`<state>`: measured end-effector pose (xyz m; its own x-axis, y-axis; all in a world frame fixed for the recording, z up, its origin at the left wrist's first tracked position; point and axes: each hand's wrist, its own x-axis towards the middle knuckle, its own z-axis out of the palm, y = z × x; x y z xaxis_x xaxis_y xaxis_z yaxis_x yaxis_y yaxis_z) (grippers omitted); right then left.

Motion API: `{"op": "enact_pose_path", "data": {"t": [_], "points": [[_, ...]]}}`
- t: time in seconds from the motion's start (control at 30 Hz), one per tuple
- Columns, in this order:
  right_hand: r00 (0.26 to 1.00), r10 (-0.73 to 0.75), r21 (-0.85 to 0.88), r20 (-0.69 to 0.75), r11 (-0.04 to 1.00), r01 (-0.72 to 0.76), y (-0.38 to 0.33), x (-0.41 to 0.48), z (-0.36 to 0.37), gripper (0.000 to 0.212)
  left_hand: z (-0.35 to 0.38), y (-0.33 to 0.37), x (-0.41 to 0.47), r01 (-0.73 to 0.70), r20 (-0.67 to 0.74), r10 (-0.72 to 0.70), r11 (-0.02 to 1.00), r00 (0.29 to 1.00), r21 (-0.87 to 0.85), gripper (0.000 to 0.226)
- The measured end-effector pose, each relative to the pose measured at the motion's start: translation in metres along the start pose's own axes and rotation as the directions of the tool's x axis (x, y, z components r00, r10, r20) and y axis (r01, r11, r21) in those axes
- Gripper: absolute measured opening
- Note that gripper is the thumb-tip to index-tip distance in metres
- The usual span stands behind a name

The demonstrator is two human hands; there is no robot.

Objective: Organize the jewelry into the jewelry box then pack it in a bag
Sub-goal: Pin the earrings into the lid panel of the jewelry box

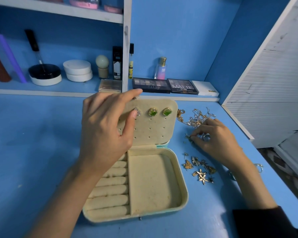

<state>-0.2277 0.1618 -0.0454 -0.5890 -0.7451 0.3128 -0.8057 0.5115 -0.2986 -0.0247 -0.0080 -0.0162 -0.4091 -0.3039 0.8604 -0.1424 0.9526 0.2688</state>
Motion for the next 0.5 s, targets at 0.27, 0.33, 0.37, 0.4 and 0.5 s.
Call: {"op": "enact_pose_path", "data": {"t": [0.27,0.33,0.37,0.4,0.5], "points": [[0.998,-0.037,0.185,-0.053,0.982,0.047,-0.003,0.0,0.0,0.01,0.0,-0.001,0.0,0.001,0.006,-0.001,1.0,1.0,-0.008,0.033],[0.997,-0.068,0.207,-0.042,0.976,0.076,-0.006,0.0,0.002,0.01,0.0,-0.001,0.0,-0.001,0.004,0.001,1.0,1.0,-0.007,0.033],[0.995,-0.093,0.201,-0.045,0.974,0.1,-0.007,0.0,0.004,0.011,0.0,-0.001,0.0,-0.002,0.003,0.002,1.0,1.0,-0.008,0.032],[0.992,-0.118,0.195,-0.05,0.973,0.125,-0.007,0.001,0.005,0.011,0.0,-0.001,0.0,-0.004,0.003,0.004,1.0,1.0,-0.008,0.032],[0.986,-0.159,0.177,-0.043,0.97,0.164,-0.009,0.001,0.009,0.009,0.0,-0.001,0.0,-0.005,0.001,0.005,1.0,1.0,-0.007,0.032]]}}
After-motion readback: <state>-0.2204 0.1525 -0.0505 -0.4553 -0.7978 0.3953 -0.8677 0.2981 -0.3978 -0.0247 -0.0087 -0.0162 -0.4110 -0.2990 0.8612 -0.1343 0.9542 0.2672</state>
